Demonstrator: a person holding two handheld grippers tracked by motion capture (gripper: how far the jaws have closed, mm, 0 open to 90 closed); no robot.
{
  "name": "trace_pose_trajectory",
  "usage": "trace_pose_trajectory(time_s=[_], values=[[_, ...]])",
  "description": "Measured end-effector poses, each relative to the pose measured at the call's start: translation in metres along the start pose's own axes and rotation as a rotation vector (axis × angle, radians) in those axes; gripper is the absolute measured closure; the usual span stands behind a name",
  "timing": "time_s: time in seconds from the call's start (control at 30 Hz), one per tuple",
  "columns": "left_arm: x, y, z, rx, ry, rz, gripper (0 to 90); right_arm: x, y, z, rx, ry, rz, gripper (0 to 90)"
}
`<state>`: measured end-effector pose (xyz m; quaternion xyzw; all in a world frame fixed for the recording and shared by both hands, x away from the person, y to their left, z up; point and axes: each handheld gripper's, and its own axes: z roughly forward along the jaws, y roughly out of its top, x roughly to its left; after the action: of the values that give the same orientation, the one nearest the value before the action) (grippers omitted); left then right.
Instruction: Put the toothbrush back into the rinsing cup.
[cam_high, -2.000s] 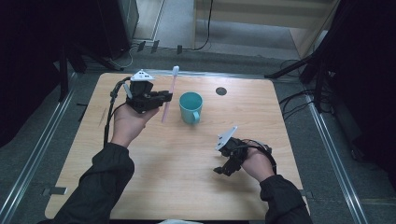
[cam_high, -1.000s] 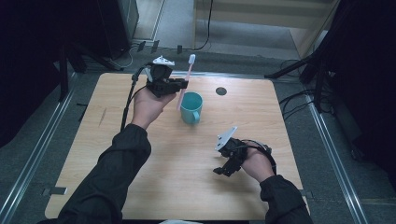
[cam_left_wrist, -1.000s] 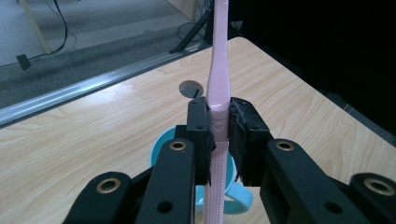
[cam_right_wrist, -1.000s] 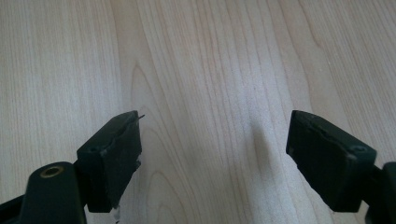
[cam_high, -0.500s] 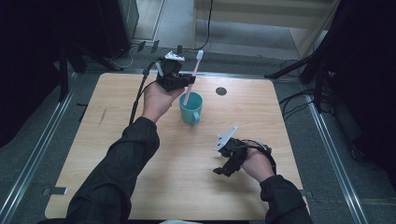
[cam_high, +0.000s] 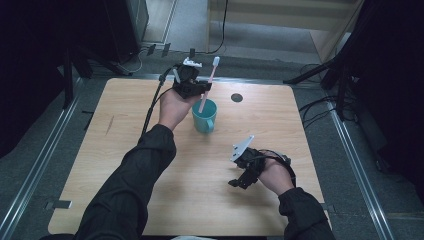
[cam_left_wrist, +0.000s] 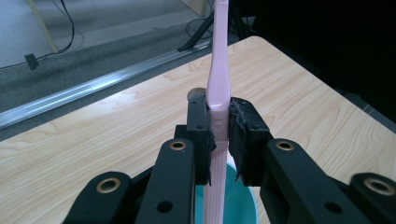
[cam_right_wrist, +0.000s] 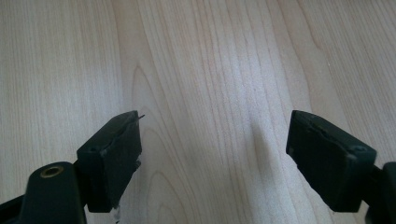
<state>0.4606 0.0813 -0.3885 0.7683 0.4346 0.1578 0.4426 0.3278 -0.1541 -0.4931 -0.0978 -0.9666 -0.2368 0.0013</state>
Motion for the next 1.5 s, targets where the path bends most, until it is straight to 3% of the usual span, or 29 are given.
trace_pose_trajectory(time_s=[0.13, 0.27, 1.03, 1.17, 1.5], values=[[0.000, -0.007, 0.005, 0.011, -0.005, -0.009, 78.8, 0.000, 0.000, 0.000, 0.001, -0.001, -0.003, 18.0], [-0.003, -0.013, 0.008, 0.023, 0.004, 0.020, 78.7, 0.000, 0.000, 0.000, 0.004, -0.001, -0.002, 18.0], [0.001, -0.044, 0.022, 0.094, 0.002, -0.016, 78.6, 0.000, 0.000, 0.001, 0.006, 0.003, -0.006, 18.0], [0.002, -0.050, 0.023, 0.106, 0.004, -0.019, 82.3, 0.000, 0.000, 0.002, 0.007, 0.009, -0.008, 18.0], [0.004, -0.056, 0.023, 0.130, 0.012, -0.007, 81.6, -0.001, 0.000, 0.002, 0.007, 0.006, -0.007, 18.0]])
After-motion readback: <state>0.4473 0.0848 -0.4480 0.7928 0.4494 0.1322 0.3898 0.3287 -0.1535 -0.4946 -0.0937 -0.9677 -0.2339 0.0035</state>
